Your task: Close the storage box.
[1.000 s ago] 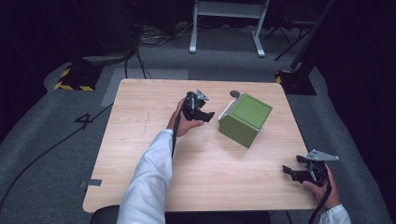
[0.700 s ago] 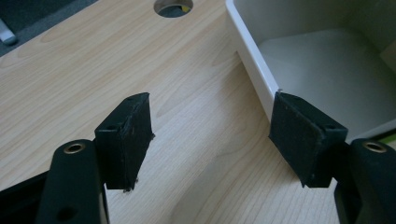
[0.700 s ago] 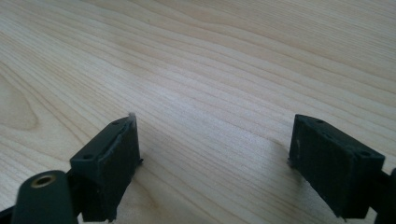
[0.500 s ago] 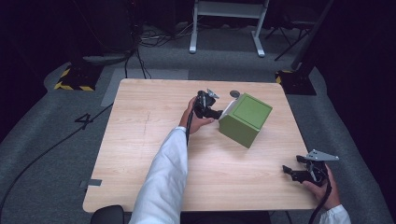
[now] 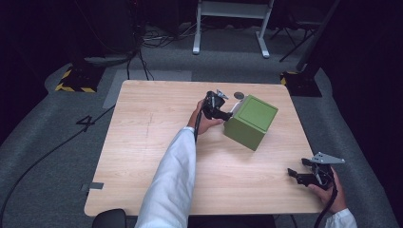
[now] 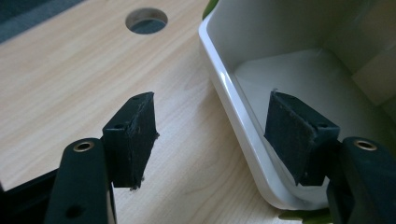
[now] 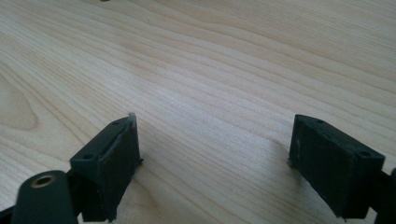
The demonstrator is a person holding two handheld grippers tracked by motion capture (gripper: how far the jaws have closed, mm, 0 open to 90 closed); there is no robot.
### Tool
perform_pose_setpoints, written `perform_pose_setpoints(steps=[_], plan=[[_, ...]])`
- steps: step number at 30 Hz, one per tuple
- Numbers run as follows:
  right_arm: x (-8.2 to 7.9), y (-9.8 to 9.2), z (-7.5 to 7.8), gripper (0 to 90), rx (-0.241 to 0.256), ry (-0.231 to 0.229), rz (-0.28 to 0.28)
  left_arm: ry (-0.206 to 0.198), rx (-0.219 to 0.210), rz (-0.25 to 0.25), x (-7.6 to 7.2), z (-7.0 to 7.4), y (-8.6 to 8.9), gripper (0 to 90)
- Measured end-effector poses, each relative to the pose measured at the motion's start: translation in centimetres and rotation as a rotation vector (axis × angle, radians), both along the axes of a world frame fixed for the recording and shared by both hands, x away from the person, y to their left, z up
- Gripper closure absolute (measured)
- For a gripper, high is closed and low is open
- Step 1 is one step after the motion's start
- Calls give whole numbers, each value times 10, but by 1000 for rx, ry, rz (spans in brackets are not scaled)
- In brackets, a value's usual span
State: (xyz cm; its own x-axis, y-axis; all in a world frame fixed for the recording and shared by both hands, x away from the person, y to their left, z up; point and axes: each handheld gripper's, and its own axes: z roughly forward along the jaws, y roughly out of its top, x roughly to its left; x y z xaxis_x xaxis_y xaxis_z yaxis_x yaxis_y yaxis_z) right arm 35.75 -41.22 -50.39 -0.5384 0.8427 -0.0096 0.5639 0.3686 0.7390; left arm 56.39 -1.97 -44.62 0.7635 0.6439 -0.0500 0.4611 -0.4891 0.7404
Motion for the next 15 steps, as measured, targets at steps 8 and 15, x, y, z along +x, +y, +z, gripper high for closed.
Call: perform_pose_setpoints(steps=[8,15], plan=[[0,0,0,160,0,0,0,56,-15,-49,4,-5,-3,433],[0,0,0,160,0,-1,0,94,29,-134,-1,-9,-16,578]])
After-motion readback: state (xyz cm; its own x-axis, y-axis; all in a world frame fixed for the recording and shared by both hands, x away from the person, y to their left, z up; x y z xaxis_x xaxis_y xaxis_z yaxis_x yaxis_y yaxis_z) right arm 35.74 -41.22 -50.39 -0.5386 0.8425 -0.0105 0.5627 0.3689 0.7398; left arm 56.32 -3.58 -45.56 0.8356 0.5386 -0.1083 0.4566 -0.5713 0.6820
